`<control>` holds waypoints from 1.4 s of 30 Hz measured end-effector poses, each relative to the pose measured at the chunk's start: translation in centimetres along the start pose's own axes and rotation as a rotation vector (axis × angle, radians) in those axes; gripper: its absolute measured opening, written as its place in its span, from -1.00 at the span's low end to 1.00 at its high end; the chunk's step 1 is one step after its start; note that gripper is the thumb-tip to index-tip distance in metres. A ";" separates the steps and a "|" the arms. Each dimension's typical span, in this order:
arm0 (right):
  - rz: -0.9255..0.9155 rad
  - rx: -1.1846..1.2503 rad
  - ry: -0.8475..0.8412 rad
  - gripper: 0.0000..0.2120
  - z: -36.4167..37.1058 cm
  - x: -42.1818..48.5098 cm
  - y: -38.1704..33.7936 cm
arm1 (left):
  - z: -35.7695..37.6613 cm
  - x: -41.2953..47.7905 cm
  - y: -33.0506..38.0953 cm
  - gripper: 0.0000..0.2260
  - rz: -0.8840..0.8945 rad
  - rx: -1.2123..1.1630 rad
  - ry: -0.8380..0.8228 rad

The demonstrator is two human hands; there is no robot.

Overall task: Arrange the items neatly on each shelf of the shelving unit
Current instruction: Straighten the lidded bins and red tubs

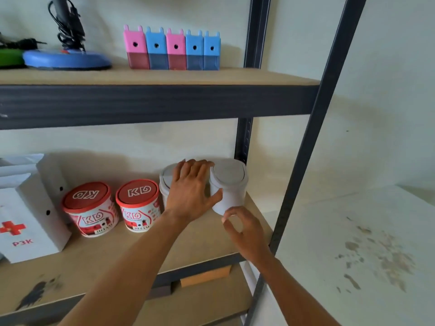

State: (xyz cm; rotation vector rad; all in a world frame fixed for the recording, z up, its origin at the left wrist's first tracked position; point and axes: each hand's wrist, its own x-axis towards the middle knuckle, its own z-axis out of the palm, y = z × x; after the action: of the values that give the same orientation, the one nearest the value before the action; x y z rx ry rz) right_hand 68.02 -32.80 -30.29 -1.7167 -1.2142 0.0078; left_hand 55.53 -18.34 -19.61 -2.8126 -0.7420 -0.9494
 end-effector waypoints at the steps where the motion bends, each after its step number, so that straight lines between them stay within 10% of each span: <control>1: 0.041 -0.113 -0.032 -0.72 0.8 -0.3 1.7 | 0.8 0.4 0.1 -0.27 -0.032 0.025 -0.049; 13: 0.031 -0.478 0.059 -0.74 3.3 -2.1 5.2 | 4.8 6.8 1.2 0.41 -0.241 0.171 -0.402; 23: 0.018 -0.468 0.093 -0.79 3.5 -2.1 5.4 | 7.1 10.2 -1.2 0.02 -0.136 0.202 -0.457; 42: 0.063 -0.504 0.062 -0.76 3.5 -2.2 5.2 | 8.1 12.4 -2.4 0.21 -0.134 0.191 -0.491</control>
State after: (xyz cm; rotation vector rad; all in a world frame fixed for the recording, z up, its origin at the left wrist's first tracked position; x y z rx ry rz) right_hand 68.83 -31.96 -36.77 -2.1699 -1.1789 -0.3369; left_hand 67.38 -9.24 -18.98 -2.8683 -1.0165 -0.1695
